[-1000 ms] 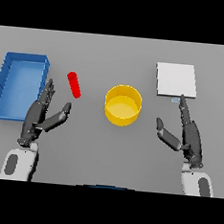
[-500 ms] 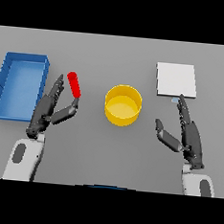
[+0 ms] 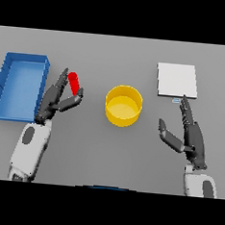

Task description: Pick up the red beaker and tilt it to pour out 1 green nut into yellow bowl. Pick up the yellow bowl and place it on the metallic measuring scale.

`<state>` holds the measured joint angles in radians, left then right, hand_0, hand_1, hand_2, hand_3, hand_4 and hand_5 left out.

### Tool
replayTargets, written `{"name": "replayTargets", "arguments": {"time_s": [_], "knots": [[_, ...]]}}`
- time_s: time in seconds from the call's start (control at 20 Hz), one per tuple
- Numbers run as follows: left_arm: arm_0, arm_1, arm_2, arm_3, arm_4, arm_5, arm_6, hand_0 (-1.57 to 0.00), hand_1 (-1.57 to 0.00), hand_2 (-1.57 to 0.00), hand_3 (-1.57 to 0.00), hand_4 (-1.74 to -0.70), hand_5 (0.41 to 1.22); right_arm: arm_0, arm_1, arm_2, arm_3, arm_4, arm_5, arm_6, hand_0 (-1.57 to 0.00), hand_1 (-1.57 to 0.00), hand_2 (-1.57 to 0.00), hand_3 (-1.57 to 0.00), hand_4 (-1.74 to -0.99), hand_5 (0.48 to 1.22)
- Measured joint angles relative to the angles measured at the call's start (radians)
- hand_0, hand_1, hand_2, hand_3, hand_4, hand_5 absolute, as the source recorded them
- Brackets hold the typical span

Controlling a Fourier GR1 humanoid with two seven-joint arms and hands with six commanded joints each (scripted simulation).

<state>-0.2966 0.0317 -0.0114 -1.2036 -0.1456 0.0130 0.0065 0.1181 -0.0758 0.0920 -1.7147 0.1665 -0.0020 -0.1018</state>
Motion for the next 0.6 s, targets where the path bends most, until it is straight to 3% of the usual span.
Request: {"name": "replayTargets", "arguments": {"time_s": [0.6], "knots": [[-0.199,0.001,0.054,0.252,0.0,-0.001,-0.071,0.0,0.0,0.0,0.0,-1.34,0.725,0.013,-0.01,-0.009,-0.022,-0.007,0.0,0.007,0.0,0.0,0.0,0.0,-1.305,0.681]]}}
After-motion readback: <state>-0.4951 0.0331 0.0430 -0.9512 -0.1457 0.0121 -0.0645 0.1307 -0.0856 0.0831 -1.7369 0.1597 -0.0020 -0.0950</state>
